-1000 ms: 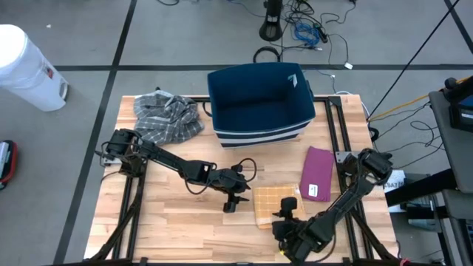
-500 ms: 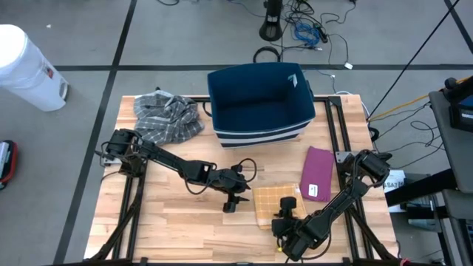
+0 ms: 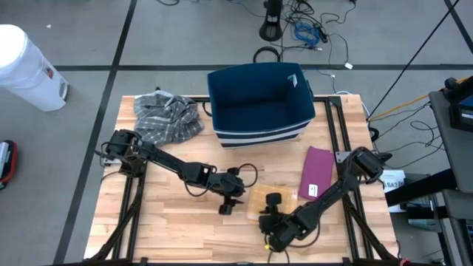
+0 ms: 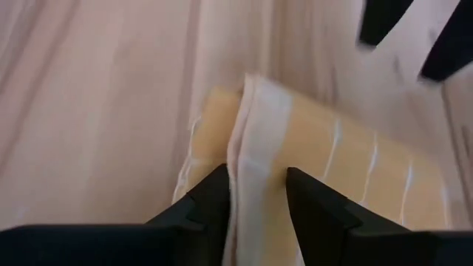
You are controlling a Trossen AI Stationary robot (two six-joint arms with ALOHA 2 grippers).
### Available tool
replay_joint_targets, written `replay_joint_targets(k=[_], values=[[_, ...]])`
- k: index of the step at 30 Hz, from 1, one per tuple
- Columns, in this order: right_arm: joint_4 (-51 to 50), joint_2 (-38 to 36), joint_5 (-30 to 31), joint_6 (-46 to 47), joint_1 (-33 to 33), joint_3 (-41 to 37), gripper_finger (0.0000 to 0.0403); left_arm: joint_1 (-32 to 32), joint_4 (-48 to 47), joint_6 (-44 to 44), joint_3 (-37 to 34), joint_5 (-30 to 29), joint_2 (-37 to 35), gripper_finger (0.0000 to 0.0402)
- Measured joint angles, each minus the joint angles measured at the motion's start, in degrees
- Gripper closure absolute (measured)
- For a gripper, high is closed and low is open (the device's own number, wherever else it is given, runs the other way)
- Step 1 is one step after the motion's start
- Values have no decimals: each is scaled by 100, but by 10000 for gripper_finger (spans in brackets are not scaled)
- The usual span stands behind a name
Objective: Fold towel
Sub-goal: Fold the yellow towel
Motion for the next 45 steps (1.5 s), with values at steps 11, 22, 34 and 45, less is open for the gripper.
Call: replay_joint_targets(k=[11,22,34,45], values=[[312,-279,-294,-974,-339,4,282,-29,-91,3,0,38,2,179],[-527,-807,-1041,-838,268,5,238,-66,270,185,0,59,2,179],[-397,-738,-1633,-179,305,-559,157,-28,523,306,0,54,2,179],[-342,-733,-931,277,453,-1012,158,-7,608,313,0,52,2,179]])
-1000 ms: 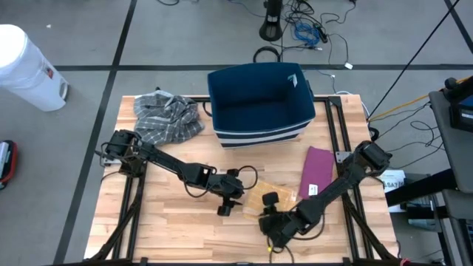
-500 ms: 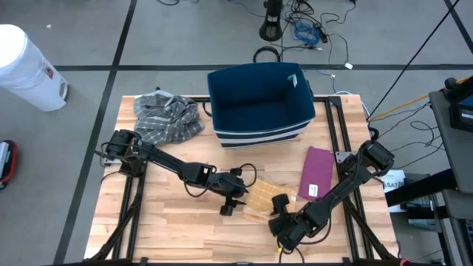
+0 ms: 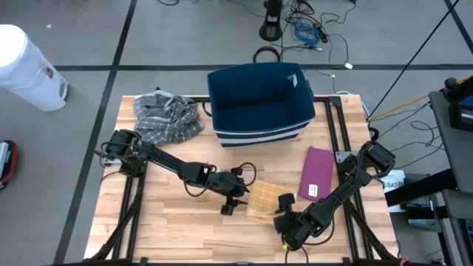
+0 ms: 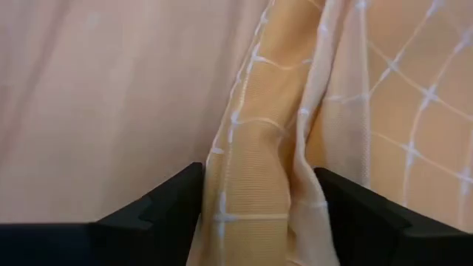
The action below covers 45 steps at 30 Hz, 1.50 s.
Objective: Fold towel
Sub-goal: Fold the yellow towel
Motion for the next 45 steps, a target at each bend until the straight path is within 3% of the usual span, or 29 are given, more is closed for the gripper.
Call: replay_joint_targets(k=[5,13,15,22,35,41,45], values=[[-71,93,162,-125,-54,6,204,-4,-2,-6,0,0,0,179],[81,341,-47,-225,-151,24,368,-4,-4,-7,0,-2,0,179],[142,319,-31,-426,-153,61,391,-6,-4,-4,0,-2,0,179],[-187,273,288,-946,-173,338,398,-4,-5,-3,0,-4,0,179],[-3946,237,620,-993,-399,1648,402,0,-7,2,0,-65,0,179],[-5353,230,573,394,-802,1692,402,0,-9,-4,0,-66,0,179],[-5659,227,335,1266,-1062,1692,402,4,-9,0,0,-66,0,179]])
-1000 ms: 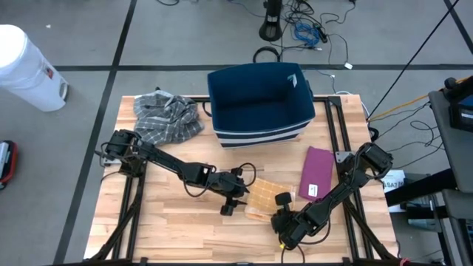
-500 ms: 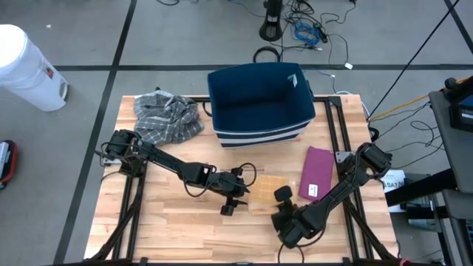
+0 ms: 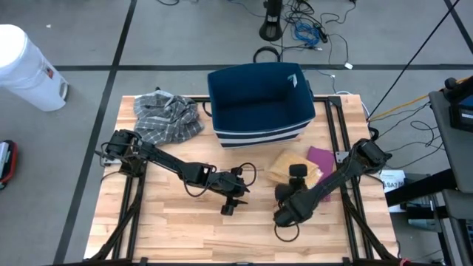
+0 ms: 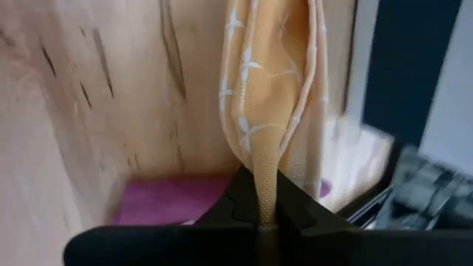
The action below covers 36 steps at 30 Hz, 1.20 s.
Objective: Fold towel
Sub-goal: Fold the yellow towel
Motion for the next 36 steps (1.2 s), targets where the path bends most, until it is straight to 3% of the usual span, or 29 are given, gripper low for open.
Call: replay_joint_targets(k=[4,12,16,27,30,32,34,36], values=[[-13,0,-463,581,-250,0,403,0,-2,15,0,2,0,179],[700,-7,-478,705,-369,0,403,2,-87,13,0,287,0,179],[754,-9,-472,735,-359,0,403,-1,-40,123,0,-615,-2,179],[943,-38,-492,900,-313,2,403,416,1825,1141,-2,-959,1147,179],[964,-37,-489,966,-293,2,402,391,2218,1031,-3,-2036,1370,179],[979,-53,-487,982,-293,2,402,399,2365,530,-4,-2419,1388,179],[986,-69,-475,994,-293,2,402,417,2551,-33,-4,-2150,1388,179],[964,-100,-473,1021,-293,2,402,413,2808,-488,-4,-1525,1388,179]])
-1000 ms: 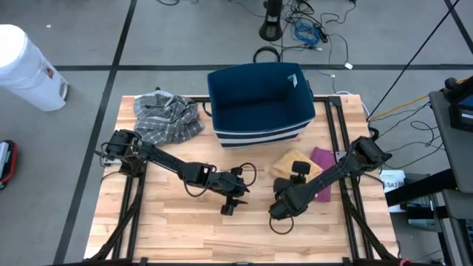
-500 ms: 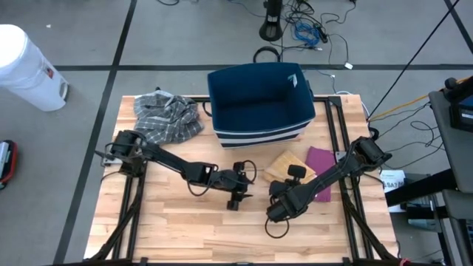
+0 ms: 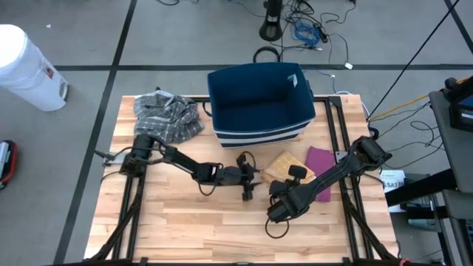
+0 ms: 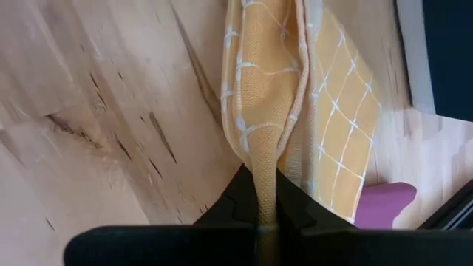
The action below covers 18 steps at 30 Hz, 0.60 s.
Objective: Fold towel
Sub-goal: Fold the yellow towel
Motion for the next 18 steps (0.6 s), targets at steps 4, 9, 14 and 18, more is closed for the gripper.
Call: replay_joint_targets(k=[4,9,14,18], values=[[4,-104,134,34,2,0,402,-129,54,661,7,408,-4,179],[28,-293,252,193,35,0,402,-407,-96,2604,2,-681,2,179],[185,-419,291,213,46,2,402,-421,455,3321,4,-1146,2,179],[425,-423,292,77,39,0,402,-263,590,3335,4,-1204,2,179]])
